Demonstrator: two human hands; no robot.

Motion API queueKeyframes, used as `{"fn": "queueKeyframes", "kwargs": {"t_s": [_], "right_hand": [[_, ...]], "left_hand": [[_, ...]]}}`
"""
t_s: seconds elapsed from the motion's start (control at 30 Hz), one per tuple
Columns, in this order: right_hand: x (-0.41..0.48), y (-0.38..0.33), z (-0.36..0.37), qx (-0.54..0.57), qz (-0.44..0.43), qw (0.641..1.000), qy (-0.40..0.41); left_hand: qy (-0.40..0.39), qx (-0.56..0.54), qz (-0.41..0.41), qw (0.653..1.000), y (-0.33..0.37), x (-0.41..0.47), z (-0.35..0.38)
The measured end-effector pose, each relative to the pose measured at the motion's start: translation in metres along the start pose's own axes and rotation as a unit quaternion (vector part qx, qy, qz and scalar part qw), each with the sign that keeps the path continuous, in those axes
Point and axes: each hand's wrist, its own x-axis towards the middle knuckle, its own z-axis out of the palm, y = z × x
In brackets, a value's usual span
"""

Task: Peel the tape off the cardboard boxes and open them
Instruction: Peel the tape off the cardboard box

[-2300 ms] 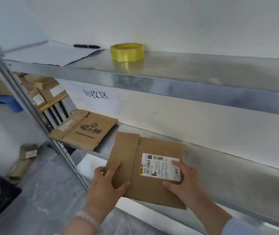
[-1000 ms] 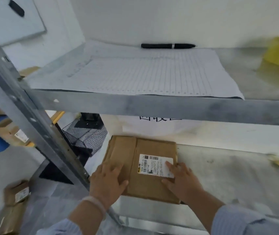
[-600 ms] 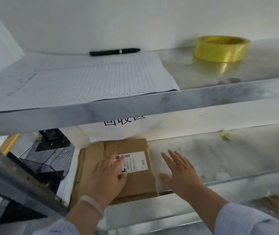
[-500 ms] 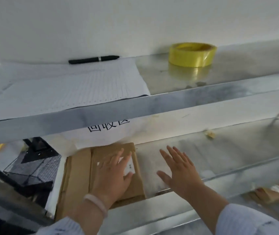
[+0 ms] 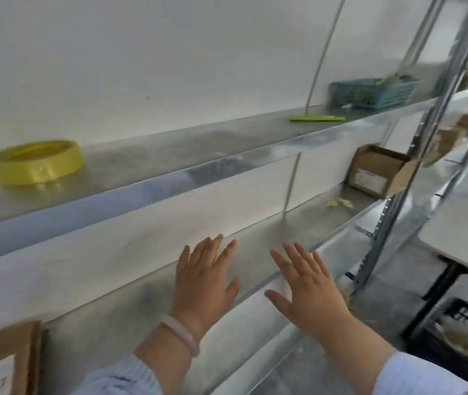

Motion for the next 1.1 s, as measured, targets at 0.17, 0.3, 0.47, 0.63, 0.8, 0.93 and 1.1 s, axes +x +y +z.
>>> {"fn": "queueKeyframes", "kwargs": {"t_s": [0.17, 0.3, 0.47, 0.63, 0.8, 0.93, 1.1], "right_hand": [[-0.022, 0.116, -0.039, -0.011, 0.093, 0.995, 0.017], [-0.034, 0.186, -0.059, -0.002, 0.155, 0.987, 0.032], [-0.038, 0.252, -0.063, -0.019, 0.203, 0.979, 0.019], [-0.021, 0.321, -0.056, -0.011, 0.254, 0.967, 0.015], [0.027, 0.387, -0.050, 0.007, 0.287, 0.958, 0.001], [0.085, 0.439, -0.045, 0.021, 0.293, 0.956, -0.001], [0.145, 0.493, -0.032, 0.028, 0.284, 0.958, 0.007]], "left_hand": [[0.006, -0.049, 0.037, 0.998, 0.106, 0.067, 0.034], [-0.008, -0.075, 0.082, 0.994, 0.173, 0.105, 0.063], [-0.011, -0.092, 0.127, 0.988, 0.238, 0.162, 0.093], [-0.038, -0.123, 0.138, 0.982, 0.281, 0.219, 0.140], [-0.062, -0.142, 0.148, 0.977, 0.313, 0.291, 0.195], [-0.067, -0.152, 0.150, 0.975, 0.327, 0.351, 0.228], [-0.078, -0.152, 0.134, 0.976, 0.338, 0.425, 0.264]]}}
